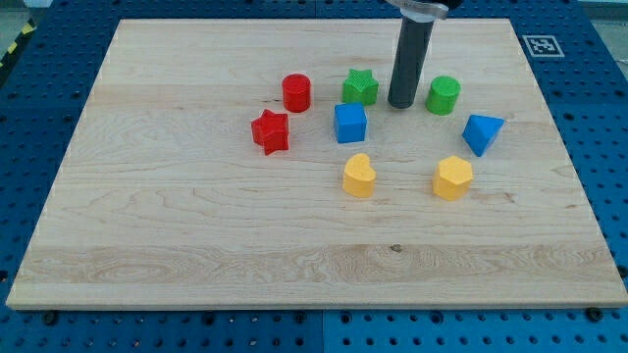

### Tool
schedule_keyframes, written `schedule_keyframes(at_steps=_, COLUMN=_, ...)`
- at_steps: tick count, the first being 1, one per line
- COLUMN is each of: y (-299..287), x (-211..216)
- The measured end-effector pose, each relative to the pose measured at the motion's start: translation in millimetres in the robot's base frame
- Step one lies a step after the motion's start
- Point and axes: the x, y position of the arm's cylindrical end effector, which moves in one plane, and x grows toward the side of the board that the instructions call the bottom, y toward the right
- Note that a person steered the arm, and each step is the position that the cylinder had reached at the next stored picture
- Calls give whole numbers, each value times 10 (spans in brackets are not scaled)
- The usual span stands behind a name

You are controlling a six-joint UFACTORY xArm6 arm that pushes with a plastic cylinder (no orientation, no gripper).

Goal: Slide the red circle top of the red star

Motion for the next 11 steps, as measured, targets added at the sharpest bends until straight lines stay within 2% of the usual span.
schedule_keyframes(at_steps=4, y=-808, x=-14)
schedule_keyframes(at_steps=6, y=-834, x=-14)
schedule_keyframes(at_steps=8, y=-1215, x=-14)
schedule_keyframes(at_steps=11, y=-1405, x=75)
